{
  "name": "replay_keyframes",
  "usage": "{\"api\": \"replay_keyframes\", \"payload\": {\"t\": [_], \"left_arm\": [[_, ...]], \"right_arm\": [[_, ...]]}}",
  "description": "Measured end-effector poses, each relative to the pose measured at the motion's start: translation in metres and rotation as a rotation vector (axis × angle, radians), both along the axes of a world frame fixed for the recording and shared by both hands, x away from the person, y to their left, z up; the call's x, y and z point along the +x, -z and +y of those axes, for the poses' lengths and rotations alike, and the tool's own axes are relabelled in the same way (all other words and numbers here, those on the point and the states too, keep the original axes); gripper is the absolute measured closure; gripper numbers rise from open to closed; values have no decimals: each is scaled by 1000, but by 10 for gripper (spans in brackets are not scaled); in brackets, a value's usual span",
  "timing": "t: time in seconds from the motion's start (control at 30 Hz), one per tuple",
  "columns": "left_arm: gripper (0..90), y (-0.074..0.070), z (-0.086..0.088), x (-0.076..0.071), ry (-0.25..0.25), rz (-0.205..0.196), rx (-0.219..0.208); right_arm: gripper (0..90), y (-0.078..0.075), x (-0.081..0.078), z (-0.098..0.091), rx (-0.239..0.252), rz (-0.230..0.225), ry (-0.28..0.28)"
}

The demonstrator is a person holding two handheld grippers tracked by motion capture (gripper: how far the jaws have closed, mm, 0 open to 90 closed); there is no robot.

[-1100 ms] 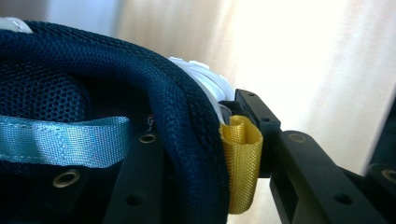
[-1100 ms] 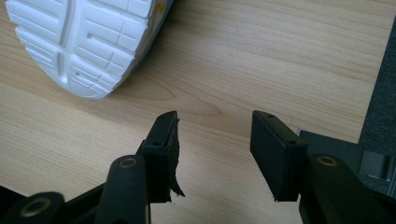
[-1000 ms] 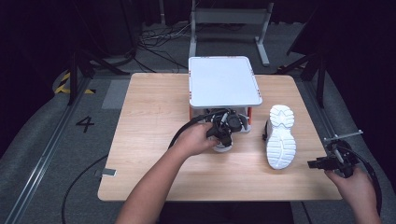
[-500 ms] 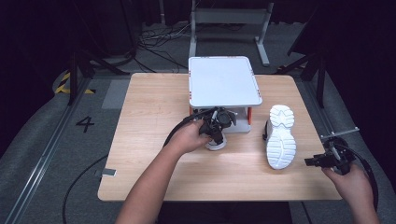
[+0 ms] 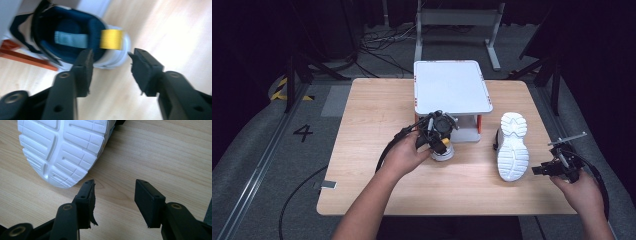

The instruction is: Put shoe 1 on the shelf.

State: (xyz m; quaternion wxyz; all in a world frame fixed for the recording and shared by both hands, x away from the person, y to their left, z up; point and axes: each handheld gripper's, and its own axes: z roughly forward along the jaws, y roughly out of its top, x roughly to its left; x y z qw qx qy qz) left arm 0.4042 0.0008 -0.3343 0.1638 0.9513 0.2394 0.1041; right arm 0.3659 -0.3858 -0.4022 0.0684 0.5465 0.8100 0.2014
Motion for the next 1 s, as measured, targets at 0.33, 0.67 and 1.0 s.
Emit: {"api": "replay_keyframes", "payload": {"t": [0.33,0.67,1.0], "left_arm": [[899,48,-5,-19,-107,42,-55],[900,70,-17,-2,-160,48,-36],[900,63,2,20,-269,27,-66]], "right_arm": [[527,-1,-4,0,-7,-2,-8],[528,2,-8,-4,-9,7,6],[528,5,-11,-3,-17,16,3]]}}
